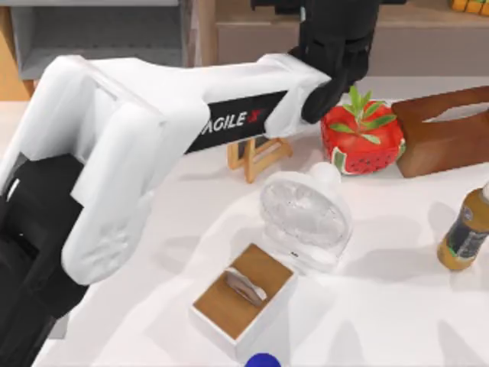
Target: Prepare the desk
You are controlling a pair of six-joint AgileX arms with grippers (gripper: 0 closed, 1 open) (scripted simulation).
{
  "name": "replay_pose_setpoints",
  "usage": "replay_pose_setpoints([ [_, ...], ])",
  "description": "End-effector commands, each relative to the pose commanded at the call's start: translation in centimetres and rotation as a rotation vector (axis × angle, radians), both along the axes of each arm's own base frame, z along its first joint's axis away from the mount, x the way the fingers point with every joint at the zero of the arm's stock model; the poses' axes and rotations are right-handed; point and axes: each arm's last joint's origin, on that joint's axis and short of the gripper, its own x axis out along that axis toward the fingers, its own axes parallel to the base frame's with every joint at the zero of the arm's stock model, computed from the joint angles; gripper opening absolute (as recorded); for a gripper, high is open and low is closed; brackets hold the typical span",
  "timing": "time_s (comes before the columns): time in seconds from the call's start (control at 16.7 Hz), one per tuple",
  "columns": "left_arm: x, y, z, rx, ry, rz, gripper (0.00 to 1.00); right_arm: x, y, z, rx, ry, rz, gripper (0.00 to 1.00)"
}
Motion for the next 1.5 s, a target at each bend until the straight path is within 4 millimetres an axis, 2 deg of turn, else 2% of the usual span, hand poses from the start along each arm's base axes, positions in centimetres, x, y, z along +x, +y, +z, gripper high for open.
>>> replay_pose_setpoints([
  [0.42,-3.6,0.1,1.3,0.002,0.001,0.0,0.0,0.0,0.0,0.0,0.0,0.0,0.0,1.0],
  [0.78,-3.6,0.2,1.3,0.004,0.002,0.005,0.0,0.0,0.0,0.0,0.0,0.0,0.0,1.0],
  [0.96,-4.7,0.4,1.8,0.024,-0.01,-0.01,0.0,0.0,0.0,0.0,0.0,0.0,0.0,1.0],
  [1.26,-9.5,2.4,2.3,0.167,-0.019,-0.047,0.0,0.0,0.0,0.0,0.0,0.0,0.0,1.0],
  [1.5,-13.9,6.4,1.7,0.387,-0.014,-0.064,0.0,0.0,0.0,0.0,0.0,0.0,0.0,1.0],
])
